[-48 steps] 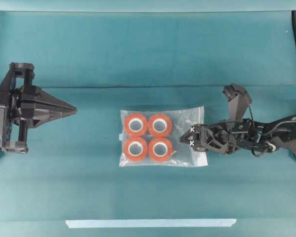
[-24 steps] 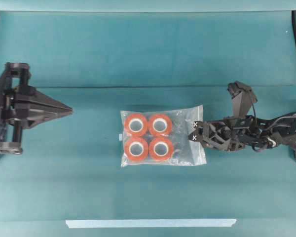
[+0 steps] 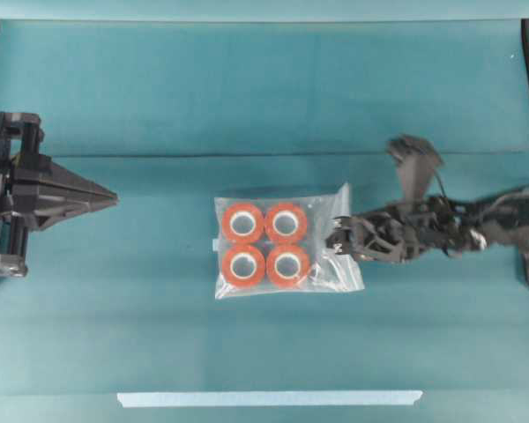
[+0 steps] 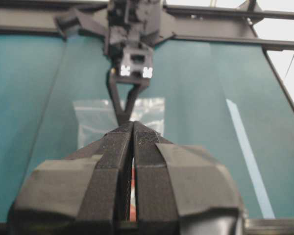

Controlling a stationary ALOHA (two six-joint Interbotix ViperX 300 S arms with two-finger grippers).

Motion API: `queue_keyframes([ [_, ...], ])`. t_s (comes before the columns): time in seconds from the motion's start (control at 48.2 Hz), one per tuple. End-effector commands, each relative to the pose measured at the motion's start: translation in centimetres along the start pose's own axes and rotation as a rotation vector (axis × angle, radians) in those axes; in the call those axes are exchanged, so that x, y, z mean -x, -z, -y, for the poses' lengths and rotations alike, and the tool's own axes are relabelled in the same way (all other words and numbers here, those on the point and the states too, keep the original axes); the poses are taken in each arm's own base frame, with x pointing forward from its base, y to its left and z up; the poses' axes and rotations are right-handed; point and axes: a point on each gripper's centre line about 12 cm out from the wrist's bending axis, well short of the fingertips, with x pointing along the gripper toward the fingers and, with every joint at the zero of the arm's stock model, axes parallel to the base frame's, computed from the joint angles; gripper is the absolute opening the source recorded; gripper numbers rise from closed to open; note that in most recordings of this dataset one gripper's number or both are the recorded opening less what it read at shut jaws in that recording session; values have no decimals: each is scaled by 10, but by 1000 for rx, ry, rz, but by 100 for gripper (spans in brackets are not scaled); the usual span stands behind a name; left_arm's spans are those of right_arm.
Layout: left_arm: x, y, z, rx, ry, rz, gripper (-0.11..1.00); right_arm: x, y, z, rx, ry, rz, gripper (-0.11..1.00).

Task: Hand over the clear zip bag and make it stand upright.
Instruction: 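Lift the bag with the right gripper and hang it upright mid-table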

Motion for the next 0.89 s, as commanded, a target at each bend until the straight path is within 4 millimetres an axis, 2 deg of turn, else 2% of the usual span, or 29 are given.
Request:
queue_keyframes([
  [0.0,-1,-5,1,14,2,9,-1,13,-13,-28,90,-23,-47,0],
  [0.104,-2,-3,-2,65,-9,-10,-1,23,-28,-49,174,-22,-95,0],
  [0.311,-1,1,-2,154,-15,-43,-1,35,-42,-83,295,-28,-150,0],
  [0.871,-1,-3,-4,152,-24,-30,-1,65,-62,-147,573,83,-290,0],
])
